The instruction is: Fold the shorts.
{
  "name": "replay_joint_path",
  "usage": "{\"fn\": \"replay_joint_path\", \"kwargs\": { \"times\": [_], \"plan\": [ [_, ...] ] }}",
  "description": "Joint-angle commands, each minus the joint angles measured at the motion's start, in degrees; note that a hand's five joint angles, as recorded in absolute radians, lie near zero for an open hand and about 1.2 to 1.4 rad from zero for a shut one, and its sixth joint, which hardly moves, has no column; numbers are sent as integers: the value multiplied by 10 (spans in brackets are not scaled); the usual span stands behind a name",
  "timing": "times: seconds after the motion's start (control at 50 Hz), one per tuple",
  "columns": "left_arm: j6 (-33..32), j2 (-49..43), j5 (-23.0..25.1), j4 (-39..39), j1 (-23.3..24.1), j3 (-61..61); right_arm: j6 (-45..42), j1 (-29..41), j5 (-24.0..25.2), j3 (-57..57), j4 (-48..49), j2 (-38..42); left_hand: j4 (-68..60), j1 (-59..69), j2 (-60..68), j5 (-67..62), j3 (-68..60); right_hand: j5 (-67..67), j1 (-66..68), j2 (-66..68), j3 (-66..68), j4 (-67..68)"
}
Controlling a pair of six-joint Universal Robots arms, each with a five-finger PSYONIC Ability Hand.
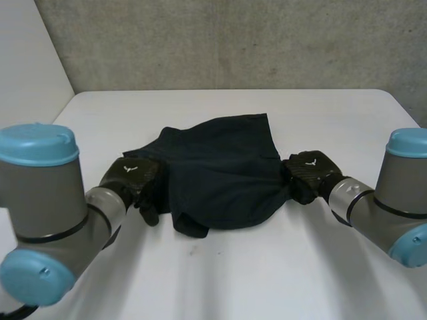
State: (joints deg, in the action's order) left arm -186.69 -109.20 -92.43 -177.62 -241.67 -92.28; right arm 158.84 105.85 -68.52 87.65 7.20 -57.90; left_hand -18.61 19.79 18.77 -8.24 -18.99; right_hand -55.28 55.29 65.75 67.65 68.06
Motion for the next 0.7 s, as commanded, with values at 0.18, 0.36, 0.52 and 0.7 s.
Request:
{"fn": "replay_joint_path", "kwargs": {
  "times": [0.18,0.36,0.52,0.7],
  "plan": [
    [124,-63,-3,21,37,40,30,-5,1,24,-39,-35,7,-18,-8,3,10,-147,247,142,123,119],
    [152,-134,-6,19,44,105,30,-5,0,31,-39,-35,-72,61,71,-76,-69,-147,247,142,123,119],
    [142,-93,-37,39,40,126,18,3,-17,24,-45,-50,-614,602,612,-618,-610,-147,247,142,123,119],
    [-138,69,-29,172,42,120,-82,7,-55,5,-113,-207,-614,602,612,-618,-610,-147,247,142,123,119]
  ]
}}
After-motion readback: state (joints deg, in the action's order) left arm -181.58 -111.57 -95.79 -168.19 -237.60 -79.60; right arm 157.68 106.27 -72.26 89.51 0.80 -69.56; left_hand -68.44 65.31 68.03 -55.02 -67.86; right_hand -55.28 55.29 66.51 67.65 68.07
